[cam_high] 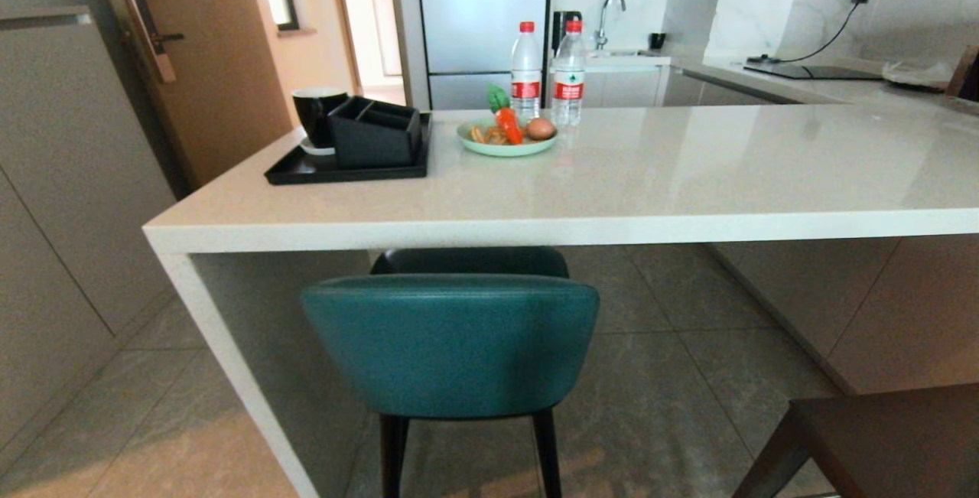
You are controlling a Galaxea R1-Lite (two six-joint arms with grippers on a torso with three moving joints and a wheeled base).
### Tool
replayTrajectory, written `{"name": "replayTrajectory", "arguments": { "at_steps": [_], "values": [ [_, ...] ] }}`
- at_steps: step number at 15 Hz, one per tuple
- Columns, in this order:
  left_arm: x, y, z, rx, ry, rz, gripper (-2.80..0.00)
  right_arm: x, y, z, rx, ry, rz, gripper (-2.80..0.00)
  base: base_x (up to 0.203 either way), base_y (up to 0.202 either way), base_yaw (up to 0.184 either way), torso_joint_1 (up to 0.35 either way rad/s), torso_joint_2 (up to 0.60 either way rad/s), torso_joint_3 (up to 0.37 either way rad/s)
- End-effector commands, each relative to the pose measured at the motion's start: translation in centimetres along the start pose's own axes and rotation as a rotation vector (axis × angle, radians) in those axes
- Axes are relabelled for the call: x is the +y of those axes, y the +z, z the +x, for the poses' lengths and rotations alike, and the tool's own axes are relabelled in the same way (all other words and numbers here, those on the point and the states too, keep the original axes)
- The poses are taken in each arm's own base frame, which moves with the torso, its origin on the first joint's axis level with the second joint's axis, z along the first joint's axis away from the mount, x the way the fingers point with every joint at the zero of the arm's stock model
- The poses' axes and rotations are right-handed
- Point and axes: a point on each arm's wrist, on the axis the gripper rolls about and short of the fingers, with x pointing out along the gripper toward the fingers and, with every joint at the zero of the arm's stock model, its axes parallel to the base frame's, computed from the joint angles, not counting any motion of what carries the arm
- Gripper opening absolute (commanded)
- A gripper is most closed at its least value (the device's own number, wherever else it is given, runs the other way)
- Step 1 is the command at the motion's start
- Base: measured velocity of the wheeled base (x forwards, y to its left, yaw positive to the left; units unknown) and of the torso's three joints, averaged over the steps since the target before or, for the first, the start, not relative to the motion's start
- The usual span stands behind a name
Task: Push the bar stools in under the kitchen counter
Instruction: Pull the blue chair out from under the dining table
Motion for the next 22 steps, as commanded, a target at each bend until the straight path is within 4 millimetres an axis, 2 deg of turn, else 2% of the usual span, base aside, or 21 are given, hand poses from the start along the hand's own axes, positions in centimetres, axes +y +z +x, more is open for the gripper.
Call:
{"name": "replayTrajectory", "arguments": {
  "at_steps": [1, 11, 12, 14, 16, 18, 20, 22],
  "values": [
    [0.0, 0.0, 0.0, 0.001, 0.0, 0.0, -2.8, 0.0, -0.1, 0.0, 0.005, 0.0, 0.0, -2.8, 0.0, 0.0, 0.0, 0.0, 0.0, 0.0],
    [0.0, 0.3, -0.2, 0.037, -0.008, 0.04, -2.8, 0.0, -0.1, 0.0, 0.012, -0.002, -0.035, -2.8, 0.0, 0.0, 0.0, 0.0, 0.0, 0.0],
    [-0.1, 1.4, -0.4, 0.024, -0.02, 0.034, -2.8, 0.0, 0.2, 0.0, 0.025, 0.001, -0.06, -2.8, 0.0, 0.0, 0.0, 0.0, 0.0, 0.0],
    [-0.1, 5.1, -0.1, 0.06, -0.049, -0.031, -2.8, 0.1, 3.8, 0.1, 0.046, 0.014, -0.039, -2.8, 0.0, 0.0, 0.0, 0.0, 0.0, 0.0],
    [-0.1, 9.2, 2.0, 0.153, -0.085, -0.129, -2.8, 0.2, 7.3, 1.7, 0.116, 0.044, 0.032, -2.8, 0.0, 0.0, 0.0, 0.0, 0.0, 0.0],
    [-0.5, 12.2, 4.8, 0.235, -0.166, -0.194, -2.8, 0.4, 9.0, 3.9, 0.208, 0.106, 0.058, -2.8, 0.0, 0.0, 0.0, 0.0, 0.0, 0.0],
    [-1.4, 12.9, 7.9, 0.285, -0.241, -0.221, -2.8, 0.5, 9.6, 6.7, 0.301, 0.177, 0.061, -2.8, 0.0, 0.0, 0.0, 0.0, 0.0, 0.0],
    [-2.2, 12.2, 11.0, 0.306, -0.262, -0.231, -2.8, 0.7, 9.9, 9.7, 0.35, 0.228, 0.068, -2.8, 0.0, 0.0, 0.0, 0.0, 0.0, 0.0]
  ]
}}
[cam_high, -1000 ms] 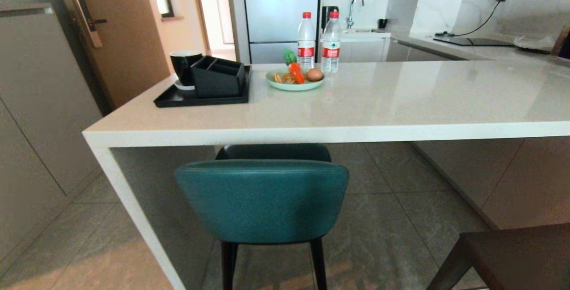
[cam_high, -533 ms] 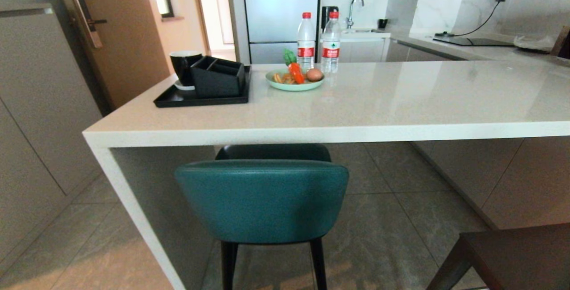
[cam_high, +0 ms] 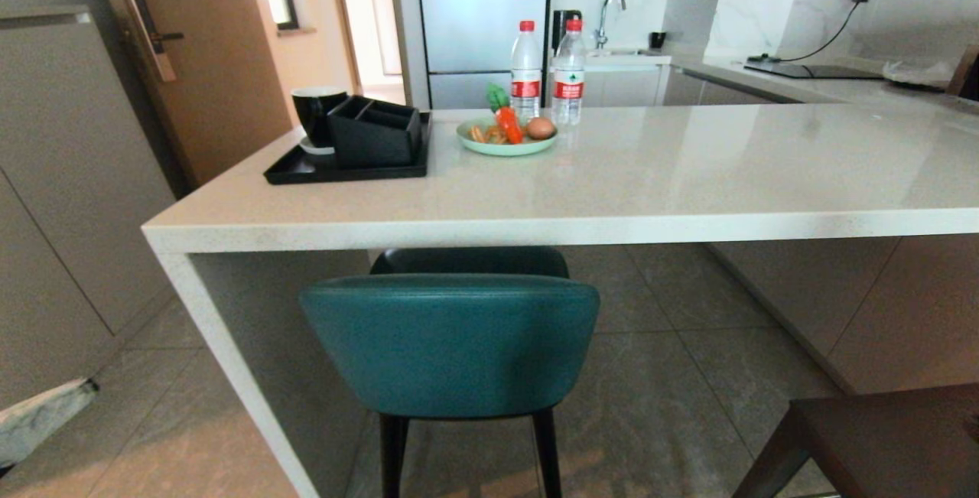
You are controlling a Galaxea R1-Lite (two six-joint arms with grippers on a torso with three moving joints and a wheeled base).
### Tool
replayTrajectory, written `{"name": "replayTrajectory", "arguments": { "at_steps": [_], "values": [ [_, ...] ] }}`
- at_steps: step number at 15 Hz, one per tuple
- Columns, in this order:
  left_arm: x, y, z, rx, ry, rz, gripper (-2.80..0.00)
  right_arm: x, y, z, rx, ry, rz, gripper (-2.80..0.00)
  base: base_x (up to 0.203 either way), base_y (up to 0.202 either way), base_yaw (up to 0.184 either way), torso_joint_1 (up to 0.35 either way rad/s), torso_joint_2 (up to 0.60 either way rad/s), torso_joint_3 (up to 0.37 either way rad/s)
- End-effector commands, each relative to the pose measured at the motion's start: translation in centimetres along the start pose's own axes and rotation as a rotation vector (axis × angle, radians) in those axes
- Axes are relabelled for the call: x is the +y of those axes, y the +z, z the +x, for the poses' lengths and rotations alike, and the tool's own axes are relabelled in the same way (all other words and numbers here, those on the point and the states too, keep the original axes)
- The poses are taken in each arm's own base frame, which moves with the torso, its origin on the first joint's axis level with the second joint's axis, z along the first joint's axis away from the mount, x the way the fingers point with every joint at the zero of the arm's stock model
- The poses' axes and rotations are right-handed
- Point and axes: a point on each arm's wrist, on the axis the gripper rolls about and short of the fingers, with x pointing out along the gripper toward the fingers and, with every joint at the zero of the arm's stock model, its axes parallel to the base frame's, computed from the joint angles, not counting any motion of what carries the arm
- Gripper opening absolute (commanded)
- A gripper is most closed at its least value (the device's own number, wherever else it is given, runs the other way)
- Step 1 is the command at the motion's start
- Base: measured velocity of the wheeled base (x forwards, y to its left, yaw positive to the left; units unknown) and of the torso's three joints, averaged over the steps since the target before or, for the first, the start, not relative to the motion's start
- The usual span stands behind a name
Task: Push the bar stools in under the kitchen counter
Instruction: Pull the blue chair out from under the dining table
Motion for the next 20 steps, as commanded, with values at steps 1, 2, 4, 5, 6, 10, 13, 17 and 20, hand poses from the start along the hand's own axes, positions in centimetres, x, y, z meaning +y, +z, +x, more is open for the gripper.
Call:
{"name": "replayTrajectory", "arguments": {
  "at_steps": [1, 2, 4, 5, 6, 10, 13, 17, 20],
  "values": [
    [0.3, -1.0, 4.8, 0.1, -0.007, -0.008, -2.8, -0.7, 0.6, 4.2, 0.13, 0.038, 0.027, -2.8, 0.0, 0.0, 0.0, 0.0, 0.0, 0.0],
    [0.5, -1.8, 5.6, 0.089, -0.05, -0.009, -2.8, -0.6, 0.8, 5.4, 0.141, 0.083, 0.023, -2.8, 0.0, 0.0, 0.0, 0.0, 0.0, 0.0],
    [0.8, -3.0, 7.4, 0.128, -0.125, -0.016, -2.8, 0.3, 0.9, 7.3, 0.166, 0.19, 0.02, -2.8, 0.0, 0.0, 0.0, 0.0, 0.0, 0.0],
    [1.1, -3.3, 8.4, 0.152, -0.117, -0.013, -2.8, 0.5, 0.8, 8.1, 0.178, 0.205, 0.023, -2.8, 0.0, 0.0, 0.0, 0.0, 0.0, 0.0],
    [1.7, -3.6, 9.7, 0.168, -0.098, -0.005, -2.8, 0.7, 0.7, 9.0, 0.188, 0.207, 0.022, -2.8, 0.0, 0.0, 0.0, 0.0, 0.0, 0.0],
    [4.2, -4.6, 13.6, 0.163, -0.07, 0.042, -2.8, 2.4, -0.9, 11.7, 0.223, 0.195, -0.028, -2.8, 0.0, 0.0, 0.0, 0.0, 0.0, 0.0],
    [4.7, -5.7, 13.9, 0.182, -0.122, 0.053, -2.8, 3.0, -2.7, 14.7, 0.224, 0.125, -0.024, -2.8, 0.0, 0.0, 0.0, 0.0, 0.0, 0.0],
    [5.9, -5.9, 15.4, 0.216, -0.115, 0.034, -2.8, 5.4, -3.6, 17.9, 0.108, 0.081, -0.027, -2.8, 0.0, 0.0, 0.0, 0.0, 0.0, 0.0],
    [6.5, -6.2, 16.1, 0.233, -0.125, 0.072, -2.8, 6.3, -4.1, 19.0, 0.134, 0.1, -0.025, -2.8, 0.0, 0.0, 0.0, 0.0, 0.0, 0.0]
  ]
}}
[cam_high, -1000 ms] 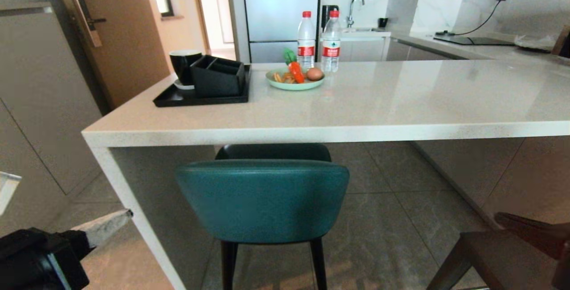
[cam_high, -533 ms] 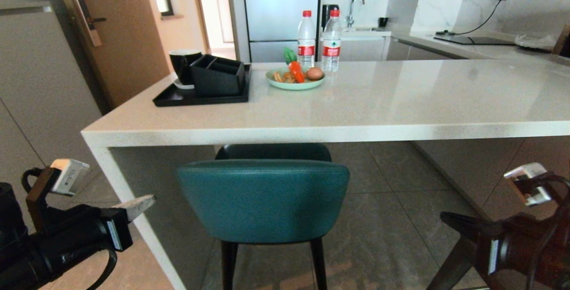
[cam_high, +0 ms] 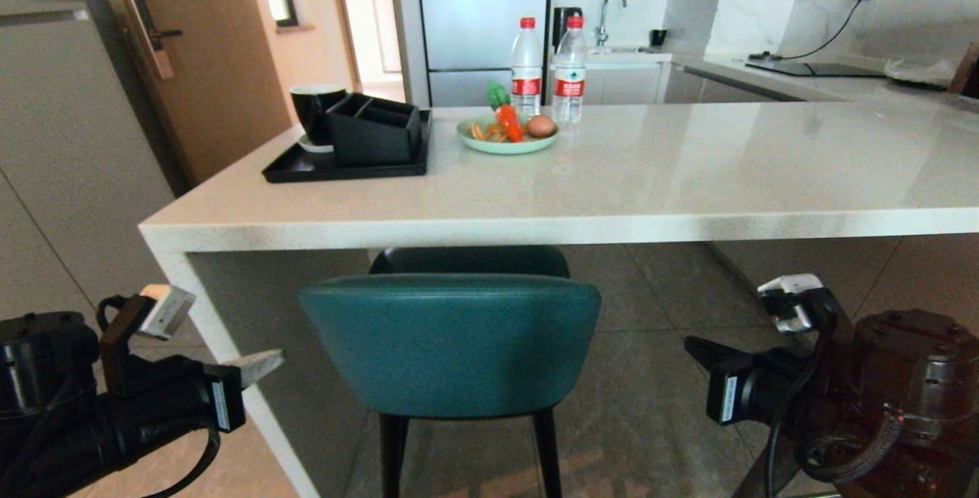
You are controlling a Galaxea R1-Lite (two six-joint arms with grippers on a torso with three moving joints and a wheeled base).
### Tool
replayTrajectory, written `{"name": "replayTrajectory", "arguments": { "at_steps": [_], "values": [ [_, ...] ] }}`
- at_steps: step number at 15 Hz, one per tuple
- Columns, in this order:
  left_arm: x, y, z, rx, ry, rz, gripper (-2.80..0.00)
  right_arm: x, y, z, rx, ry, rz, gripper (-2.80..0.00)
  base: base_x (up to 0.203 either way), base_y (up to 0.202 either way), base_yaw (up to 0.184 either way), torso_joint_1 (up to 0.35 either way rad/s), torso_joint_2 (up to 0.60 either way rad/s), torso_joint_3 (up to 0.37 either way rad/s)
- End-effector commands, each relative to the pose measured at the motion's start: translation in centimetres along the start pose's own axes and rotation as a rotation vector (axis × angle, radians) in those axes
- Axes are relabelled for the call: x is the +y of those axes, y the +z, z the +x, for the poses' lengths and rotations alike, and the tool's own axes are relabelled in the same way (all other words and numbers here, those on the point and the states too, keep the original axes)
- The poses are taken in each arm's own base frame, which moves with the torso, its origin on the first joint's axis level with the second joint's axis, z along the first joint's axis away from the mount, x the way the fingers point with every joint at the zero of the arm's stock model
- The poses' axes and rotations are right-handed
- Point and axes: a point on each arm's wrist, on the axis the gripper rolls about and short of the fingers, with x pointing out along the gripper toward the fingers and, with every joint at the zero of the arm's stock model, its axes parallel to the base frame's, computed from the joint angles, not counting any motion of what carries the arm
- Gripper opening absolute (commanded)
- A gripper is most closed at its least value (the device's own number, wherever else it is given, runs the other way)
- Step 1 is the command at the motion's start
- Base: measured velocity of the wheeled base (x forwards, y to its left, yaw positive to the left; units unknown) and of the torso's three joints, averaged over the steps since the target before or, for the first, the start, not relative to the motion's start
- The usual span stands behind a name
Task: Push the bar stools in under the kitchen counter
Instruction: Pull the blue chair out from under the dining table
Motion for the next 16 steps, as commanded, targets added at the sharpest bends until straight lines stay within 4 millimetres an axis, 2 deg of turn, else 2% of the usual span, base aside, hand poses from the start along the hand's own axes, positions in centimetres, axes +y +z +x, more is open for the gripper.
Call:
{"name": "replayTrajectory", "arguments": {
  "at_steps": [1, 6, 9, 11, 13, 16],
  "values": [
    [0.5, -0.5, 0.9, 0.035, -0.003, 0.0, -2.8, 0.6, -1.0, 1.4, 0.049, 0.012, 0.001, -2.8, 0.0, 0.0, 0.0, 0.0, 0.0, 0.0],
    [2.8, -2.5, 4.9, 0.018, 0.014, 0.006, -2.8, 0.6, -2.9, 2.0, 0.123, -0.001, 0.014, -2.8, 0.0, 0.0, 0.0, 0.0, 0.0, 0.0],
    [4.6, -4.7, 7.2, -0.003, 0.044, 0.007, -2.8, 0.5, -4.9, 3.7, 0.117, -0.051, 0.009, -2.8, 0.0, 0.0, 0.0, 0.0, 0.0, 0.0],
    [4.9, -4.6, 7.6, -0.031, 0.055, 0.011, -2.8, 0.5, -6.3, 5.3, 0.079, -0.081, 0.008, -2.8, 0.0, 0.0, 0.0, 0.0, 0.0, 0.0],
    [5.3, -4.1, 8.2, -0.058, 0.071, 0.018, -2.8, 0.5, -6.6, 6.1, 0.029, -0.098, -0.023, -2.8, 0.0, 0.0, 0.0, 0.0, 0.0, 0.0],
    [5.4, -3.8, 7.2, -0.067, 0.08, 0.017, -2.8, 0.2, -6.7, 4.8, 0.047, -0.091, -0.02, -2.8, 0.0, 0.0, 0.0, 0.0, 0.0, 0.0]
  ]
}}
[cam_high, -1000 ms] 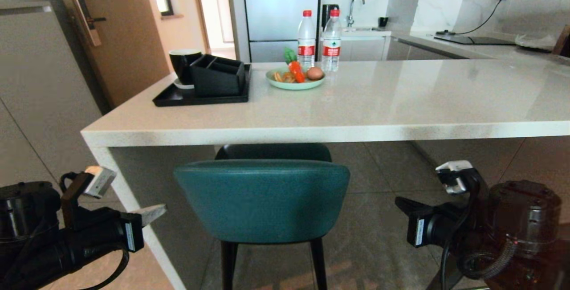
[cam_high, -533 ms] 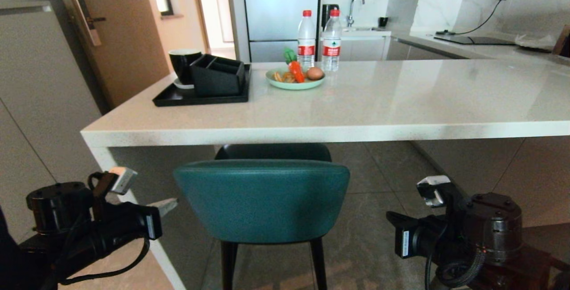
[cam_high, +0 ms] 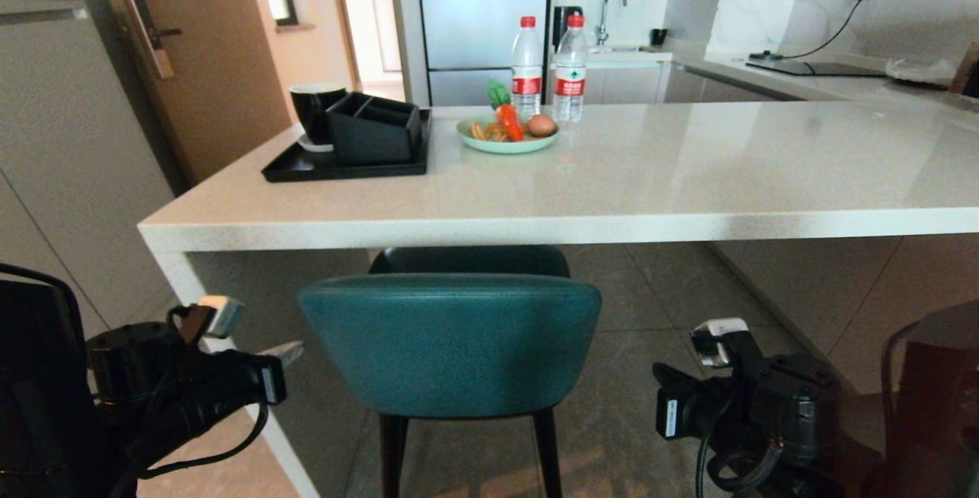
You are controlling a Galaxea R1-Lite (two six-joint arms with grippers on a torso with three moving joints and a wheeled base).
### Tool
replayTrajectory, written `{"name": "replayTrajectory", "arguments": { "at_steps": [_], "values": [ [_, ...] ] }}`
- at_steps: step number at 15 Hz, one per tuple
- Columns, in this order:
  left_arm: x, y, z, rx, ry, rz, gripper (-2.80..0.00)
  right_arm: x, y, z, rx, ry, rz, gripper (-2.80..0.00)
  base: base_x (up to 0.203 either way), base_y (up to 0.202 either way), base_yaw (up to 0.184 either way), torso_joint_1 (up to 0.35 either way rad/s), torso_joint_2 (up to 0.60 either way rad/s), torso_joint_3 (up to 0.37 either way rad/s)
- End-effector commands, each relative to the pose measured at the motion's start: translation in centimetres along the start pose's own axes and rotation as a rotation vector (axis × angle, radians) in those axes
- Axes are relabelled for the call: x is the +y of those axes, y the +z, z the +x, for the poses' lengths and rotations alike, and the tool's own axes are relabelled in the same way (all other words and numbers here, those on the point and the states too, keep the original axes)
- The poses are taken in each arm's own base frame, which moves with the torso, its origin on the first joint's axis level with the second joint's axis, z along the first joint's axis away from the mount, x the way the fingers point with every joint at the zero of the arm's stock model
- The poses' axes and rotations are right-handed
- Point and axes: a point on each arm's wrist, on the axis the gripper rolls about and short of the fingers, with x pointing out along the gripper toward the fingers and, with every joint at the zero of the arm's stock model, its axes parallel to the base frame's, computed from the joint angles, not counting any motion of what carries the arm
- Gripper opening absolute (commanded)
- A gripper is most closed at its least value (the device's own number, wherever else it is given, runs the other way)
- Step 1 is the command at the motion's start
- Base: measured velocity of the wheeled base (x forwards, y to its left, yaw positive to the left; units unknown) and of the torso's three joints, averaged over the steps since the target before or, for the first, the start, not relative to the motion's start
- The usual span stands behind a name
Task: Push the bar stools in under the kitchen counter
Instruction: Pull the blue chair out from under the dining table
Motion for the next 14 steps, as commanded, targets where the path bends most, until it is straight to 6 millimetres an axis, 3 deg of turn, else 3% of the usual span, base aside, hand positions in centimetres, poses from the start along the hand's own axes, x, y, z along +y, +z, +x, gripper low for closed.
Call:
{"name": "replayTrajectory", "arguments": {
  "at_steps": [1, 14],
  "values": [
    [-0.36, 0.21, -0.34, -0.009, -0.011, 0.007, -2.8, -0.12, -0.3, -0.49, 0.014, 0.008, -0.004, -2.8, 0.0, 0.0, 0.0, 0.0, 0.0, 0.0],
    [-0.93, 0.34, -0.8, -0.01, -0.015, 0.028, -2.8, 0.09, 0.06, -0.76, -0.003, 0.013, -0.005, -2.8, 0.0, 0.0, 0.0, -0.006, 0.01, 0.008]
  ]
}}
